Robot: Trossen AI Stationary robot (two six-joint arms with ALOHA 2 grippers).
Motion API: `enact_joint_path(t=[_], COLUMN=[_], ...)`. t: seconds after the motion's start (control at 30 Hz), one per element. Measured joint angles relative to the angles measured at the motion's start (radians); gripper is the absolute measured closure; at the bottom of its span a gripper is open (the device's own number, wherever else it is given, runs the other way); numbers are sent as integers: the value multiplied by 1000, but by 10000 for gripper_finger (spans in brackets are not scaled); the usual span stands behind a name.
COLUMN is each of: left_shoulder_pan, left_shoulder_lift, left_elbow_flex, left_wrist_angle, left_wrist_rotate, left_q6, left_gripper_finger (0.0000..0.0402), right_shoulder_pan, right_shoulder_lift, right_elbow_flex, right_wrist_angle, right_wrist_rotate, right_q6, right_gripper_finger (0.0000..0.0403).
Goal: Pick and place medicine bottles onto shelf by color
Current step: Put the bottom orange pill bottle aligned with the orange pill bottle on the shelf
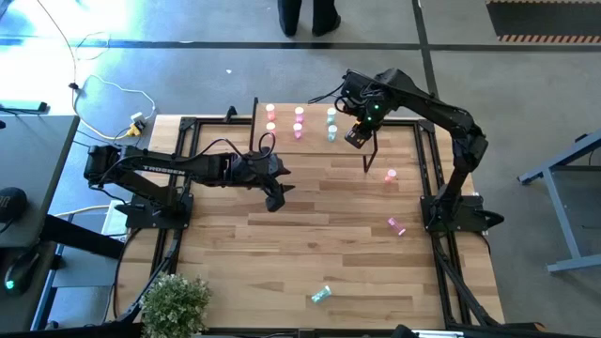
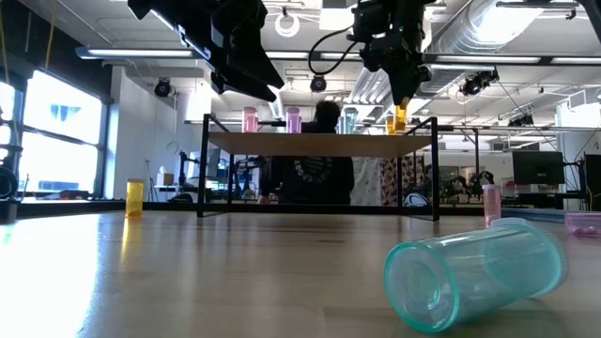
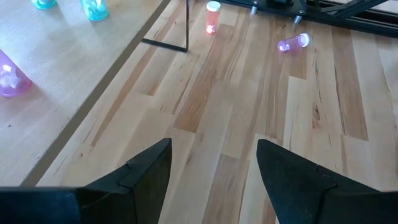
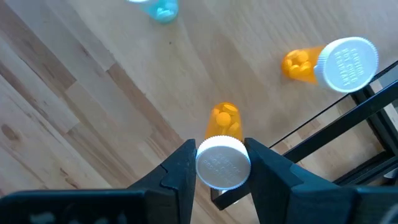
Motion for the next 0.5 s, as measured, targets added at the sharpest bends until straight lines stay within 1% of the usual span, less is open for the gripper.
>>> enact_joint_path(t=[0.17,0.5], left_shoulder_pan=[0,0], left_shoulder_lift=[0,0], left_elbow_flex=[0,0], left_wrist_angle=[1,1], left_wrist_rotate=[0,0], left_q6=[-4,-4], left_gripper_finger=[174,174], right_shoulder_pan=[-10,-11], right_shoulder_lift=[23,28], right_elbow_flex=[0,0], right_wrist_angle=[3,-11], right_wrist_rotate=[0,-3], right_q6=[-19,-22], right_gripper_finger=[290,290])
